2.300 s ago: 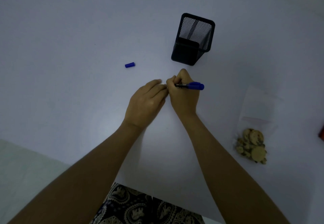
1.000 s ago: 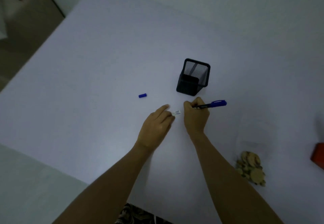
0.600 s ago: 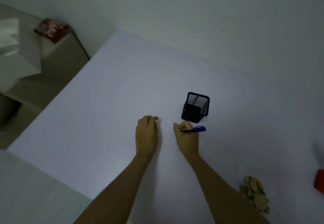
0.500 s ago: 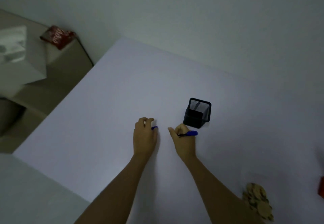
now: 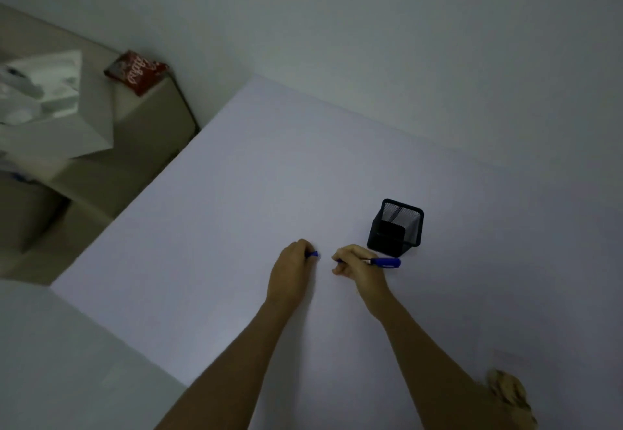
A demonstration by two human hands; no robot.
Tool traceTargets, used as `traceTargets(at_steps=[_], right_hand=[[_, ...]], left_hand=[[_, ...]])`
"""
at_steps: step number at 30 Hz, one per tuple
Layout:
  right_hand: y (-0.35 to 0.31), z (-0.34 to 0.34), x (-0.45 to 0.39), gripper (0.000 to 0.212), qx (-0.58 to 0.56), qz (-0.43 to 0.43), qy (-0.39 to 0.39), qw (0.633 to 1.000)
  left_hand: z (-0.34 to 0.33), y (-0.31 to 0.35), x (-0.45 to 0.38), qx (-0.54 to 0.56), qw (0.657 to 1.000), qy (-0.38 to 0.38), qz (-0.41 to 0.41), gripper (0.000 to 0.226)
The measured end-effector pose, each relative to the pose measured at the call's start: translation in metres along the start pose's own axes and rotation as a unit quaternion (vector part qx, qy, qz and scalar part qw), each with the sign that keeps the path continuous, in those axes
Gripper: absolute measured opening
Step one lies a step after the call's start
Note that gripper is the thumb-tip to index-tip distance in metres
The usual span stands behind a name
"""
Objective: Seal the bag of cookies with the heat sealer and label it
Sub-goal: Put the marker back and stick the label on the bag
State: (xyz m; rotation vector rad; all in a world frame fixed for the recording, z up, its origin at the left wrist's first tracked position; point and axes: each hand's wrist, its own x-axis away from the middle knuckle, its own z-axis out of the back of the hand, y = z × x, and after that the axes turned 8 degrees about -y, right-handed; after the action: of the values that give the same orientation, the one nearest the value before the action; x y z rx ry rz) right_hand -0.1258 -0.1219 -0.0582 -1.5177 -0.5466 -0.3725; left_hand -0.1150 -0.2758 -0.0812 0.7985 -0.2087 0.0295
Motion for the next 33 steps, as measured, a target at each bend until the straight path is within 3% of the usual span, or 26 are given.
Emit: traceTargets(at_steps=[7, 12, 20, 33], right_hand=[[-0.001, 0.005, 0.020, 0.015, 0.032, -0.074, 0.001, 0.997], [-0.041, -0.001, 0.033, 0.008, -0.017, -0.008, -0.011, 1.000], [-0.099, -0.013, 0.063, 0.016, -0.127, 0.076, -0.049, 0.988], [-0.136, -0.031, 0.093, 0.011, -0.050, 0.159, -0.076, 0.983]], left_hand=[[0.021, 0.008, 0.015, 0.043, 0.998, 0.024, -0.026, 0.015], [0.045, 0.034, 0.013, 0.047, 0.996, 0.006, -0.078, 0.012], [0.078, 0.072, 0.016, 0.093, 0.988, 0.038, -0.121, 0.012], [0.122, 0.101, 0.035, 0.080, 0.974, 0.078, -0.198, 0.020]])
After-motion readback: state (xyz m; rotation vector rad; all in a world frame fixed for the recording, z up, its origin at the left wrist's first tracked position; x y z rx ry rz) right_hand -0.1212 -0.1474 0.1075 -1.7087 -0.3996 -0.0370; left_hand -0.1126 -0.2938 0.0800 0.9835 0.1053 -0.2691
